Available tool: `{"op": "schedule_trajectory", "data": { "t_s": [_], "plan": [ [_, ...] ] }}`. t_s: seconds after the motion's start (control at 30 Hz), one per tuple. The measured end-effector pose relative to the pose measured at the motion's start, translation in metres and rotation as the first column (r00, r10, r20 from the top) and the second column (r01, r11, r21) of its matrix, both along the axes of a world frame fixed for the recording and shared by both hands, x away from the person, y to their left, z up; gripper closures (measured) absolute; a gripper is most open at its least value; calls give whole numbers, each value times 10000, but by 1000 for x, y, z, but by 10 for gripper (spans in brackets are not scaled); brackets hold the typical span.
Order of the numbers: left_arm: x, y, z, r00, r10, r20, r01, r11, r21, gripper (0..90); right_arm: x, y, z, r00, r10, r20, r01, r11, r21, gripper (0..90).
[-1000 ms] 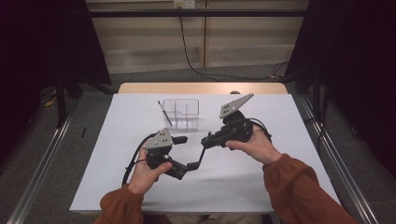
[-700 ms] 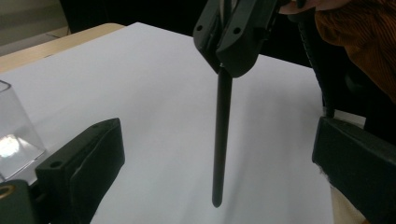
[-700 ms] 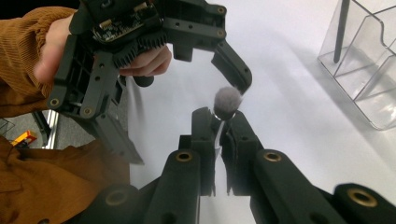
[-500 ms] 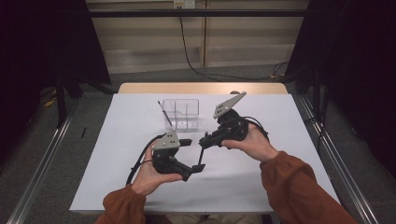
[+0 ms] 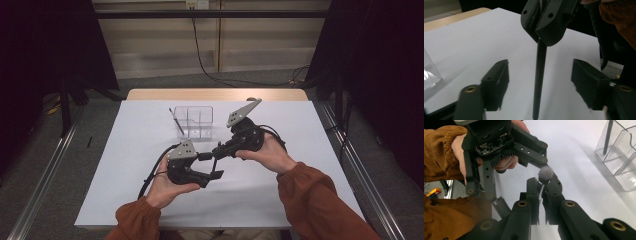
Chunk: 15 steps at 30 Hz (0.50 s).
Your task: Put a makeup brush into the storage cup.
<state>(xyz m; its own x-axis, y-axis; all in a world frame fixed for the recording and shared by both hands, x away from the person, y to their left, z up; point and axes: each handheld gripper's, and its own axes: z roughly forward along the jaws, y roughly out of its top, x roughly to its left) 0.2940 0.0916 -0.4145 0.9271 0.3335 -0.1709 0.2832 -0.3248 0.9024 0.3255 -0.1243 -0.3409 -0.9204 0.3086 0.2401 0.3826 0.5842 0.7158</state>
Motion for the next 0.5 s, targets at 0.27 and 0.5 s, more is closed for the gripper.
{"op": "schedule_trajectory", "data": {
  "t_s": [0.27,0.5],
  "plan": [
    [0,-1,-1,9995,-247,-203,241,9993,-302,555,0,0,-3,10000,-15,21,15,10000,7,838],
    [1,2,-1,9995,-246,-174,241,9993,-278,692,-1,0,-7,10000,-48,45,48,9999,123,838]
  ]
}}
